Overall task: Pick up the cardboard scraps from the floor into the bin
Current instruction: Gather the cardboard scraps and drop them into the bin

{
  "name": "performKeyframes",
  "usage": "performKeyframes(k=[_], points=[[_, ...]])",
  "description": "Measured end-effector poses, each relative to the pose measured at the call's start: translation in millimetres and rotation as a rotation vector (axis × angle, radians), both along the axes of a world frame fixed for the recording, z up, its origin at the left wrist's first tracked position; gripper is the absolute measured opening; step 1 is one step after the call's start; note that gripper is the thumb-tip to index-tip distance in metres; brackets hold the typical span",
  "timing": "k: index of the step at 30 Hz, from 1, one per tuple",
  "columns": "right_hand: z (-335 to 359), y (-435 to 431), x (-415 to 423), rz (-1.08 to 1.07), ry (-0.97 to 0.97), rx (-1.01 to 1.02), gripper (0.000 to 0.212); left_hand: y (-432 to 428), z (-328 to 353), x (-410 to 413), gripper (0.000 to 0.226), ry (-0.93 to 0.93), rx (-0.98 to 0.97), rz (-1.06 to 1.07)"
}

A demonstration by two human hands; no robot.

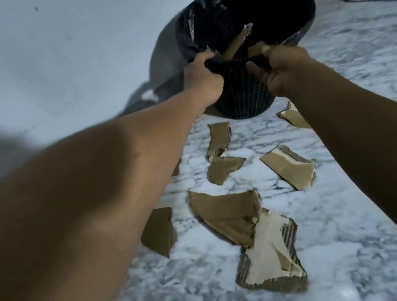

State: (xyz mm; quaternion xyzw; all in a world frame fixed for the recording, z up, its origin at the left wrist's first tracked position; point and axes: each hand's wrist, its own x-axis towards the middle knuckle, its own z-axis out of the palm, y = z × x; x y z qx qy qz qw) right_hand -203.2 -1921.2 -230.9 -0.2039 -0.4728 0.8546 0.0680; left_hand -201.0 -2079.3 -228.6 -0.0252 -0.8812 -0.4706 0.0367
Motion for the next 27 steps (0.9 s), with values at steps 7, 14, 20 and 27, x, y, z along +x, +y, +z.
performKeyframes(k=[7, 14, 20, 27], points=[[11, 1, -1, 0.024, 0.050, -0.073, 0.028, -10, -7, 4, 0.086, 0.015, 0.043, -0.143], [-90, 32, 50, 0.290, -0.292, 1.026, 0.037, -22, -106, 81, 0.076, -0.318, -0.549, -0.439], [-164, 40, 128, 0.570, -0.506, 1.551, 0.049, -45, -149, 129, 0.058, -0.271, -0.983, -0.595], [-160, 57, 156, 0.418, -0.555, 1.451, 0.065, -26, -145, 130, 0.034, -0.283, -1.056, -0.549]])
